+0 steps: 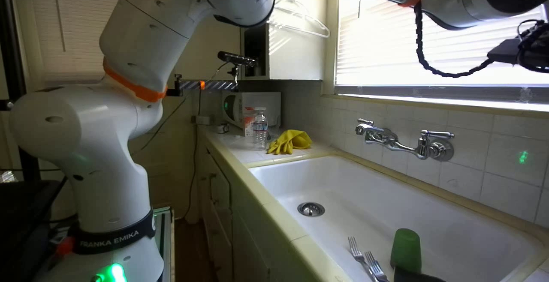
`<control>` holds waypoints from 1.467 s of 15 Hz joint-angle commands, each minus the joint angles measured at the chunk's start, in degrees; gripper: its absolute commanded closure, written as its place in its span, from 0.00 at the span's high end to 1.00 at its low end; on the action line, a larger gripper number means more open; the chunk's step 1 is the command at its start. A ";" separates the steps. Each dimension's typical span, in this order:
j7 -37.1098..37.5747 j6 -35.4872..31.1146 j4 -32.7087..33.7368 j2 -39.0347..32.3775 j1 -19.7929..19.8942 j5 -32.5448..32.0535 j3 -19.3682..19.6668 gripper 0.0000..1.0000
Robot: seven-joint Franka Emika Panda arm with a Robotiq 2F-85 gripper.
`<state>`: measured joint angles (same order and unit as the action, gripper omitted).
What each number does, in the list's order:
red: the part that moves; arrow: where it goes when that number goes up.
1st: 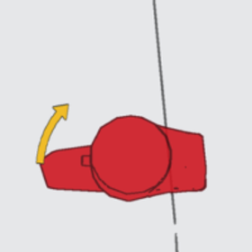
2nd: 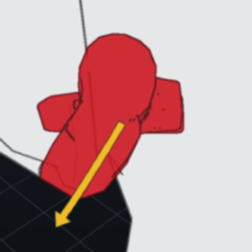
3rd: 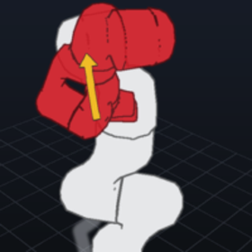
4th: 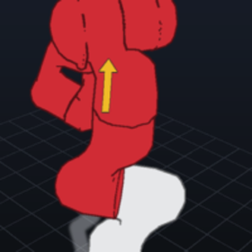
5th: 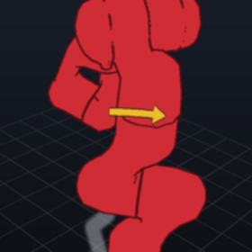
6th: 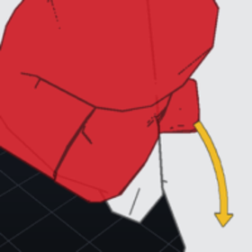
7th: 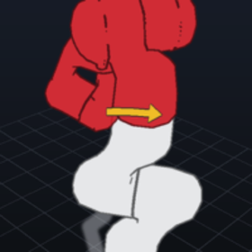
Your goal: Rotate the white pump bottle.
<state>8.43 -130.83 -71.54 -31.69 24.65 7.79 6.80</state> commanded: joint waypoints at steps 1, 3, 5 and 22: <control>-1.10 2.97 -9.57 7.72 -0.20 0.34 -0.41 0.20; -1.17 4.70 -12.83 10.53 -0.26 0.32 -0.56 0.32; -1.15 6.44 -16.23 13.49 -0.40 -0.23 -0.58 0.47; -4.31 11.51 -40.95 32.61 -8.90 -0.71 4.34 1.00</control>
<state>5.31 -118.88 -106.88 -2.85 17.64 7.73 10.44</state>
